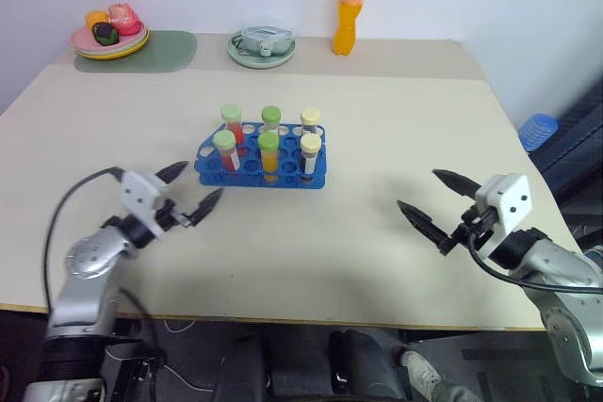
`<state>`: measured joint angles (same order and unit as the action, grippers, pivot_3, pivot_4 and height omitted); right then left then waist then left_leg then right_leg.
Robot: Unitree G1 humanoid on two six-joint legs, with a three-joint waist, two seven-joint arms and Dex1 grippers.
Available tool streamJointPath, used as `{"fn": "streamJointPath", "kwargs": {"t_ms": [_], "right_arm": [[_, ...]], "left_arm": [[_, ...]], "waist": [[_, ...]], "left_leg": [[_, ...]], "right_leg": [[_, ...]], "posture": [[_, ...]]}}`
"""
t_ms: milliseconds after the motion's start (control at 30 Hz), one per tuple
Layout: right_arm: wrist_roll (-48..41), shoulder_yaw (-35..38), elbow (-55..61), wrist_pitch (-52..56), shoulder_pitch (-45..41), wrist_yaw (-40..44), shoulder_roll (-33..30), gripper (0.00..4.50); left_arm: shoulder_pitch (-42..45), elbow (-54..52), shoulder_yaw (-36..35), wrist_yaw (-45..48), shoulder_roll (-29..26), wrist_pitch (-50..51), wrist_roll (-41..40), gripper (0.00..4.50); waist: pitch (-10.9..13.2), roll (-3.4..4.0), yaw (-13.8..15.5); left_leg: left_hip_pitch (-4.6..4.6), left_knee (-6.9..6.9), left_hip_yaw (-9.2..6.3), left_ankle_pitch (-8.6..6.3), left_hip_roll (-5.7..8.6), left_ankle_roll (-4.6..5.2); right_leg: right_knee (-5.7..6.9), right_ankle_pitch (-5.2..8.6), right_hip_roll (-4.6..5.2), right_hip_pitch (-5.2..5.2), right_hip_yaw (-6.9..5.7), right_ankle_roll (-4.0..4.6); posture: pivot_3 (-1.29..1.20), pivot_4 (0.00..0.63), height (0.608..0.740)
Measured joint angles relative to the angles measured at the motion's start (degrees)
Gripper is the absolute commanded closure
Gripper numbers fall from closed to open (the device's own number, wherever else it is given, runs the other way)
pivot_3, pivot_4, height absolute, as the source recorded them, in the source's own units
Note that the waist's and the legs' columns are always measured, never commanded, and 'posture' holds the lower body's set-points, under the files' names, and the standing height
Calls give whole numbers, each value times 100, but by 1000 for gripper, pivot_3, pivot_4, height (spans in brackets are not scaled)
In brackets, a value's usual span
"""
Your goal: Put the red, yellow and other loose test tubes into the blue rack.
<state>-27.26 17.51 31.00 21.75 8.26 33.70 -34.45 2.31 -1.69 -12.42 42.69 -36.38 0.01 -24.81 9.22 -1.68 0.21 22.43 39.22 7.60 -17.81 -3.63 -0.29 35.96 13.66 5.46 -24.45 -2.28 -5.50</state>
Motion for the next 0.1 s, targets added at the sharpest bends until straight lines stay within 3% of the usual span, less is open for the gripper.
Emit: {"fn": "streamJointPath", "kwargs": {"t_ms": [100], "right_arm": [[-4,128,98,-17,347,-102,131,0]], "left_arm": [[-225,-184,-213,374,-375,344,-229,48]], "waist": [[1,3,5]], "left_leg": [[-1,-2,2,-1,0,1]], "right_leg": [[-2,3,1,0,0,6]], "posture": [[0,150,740]]}}
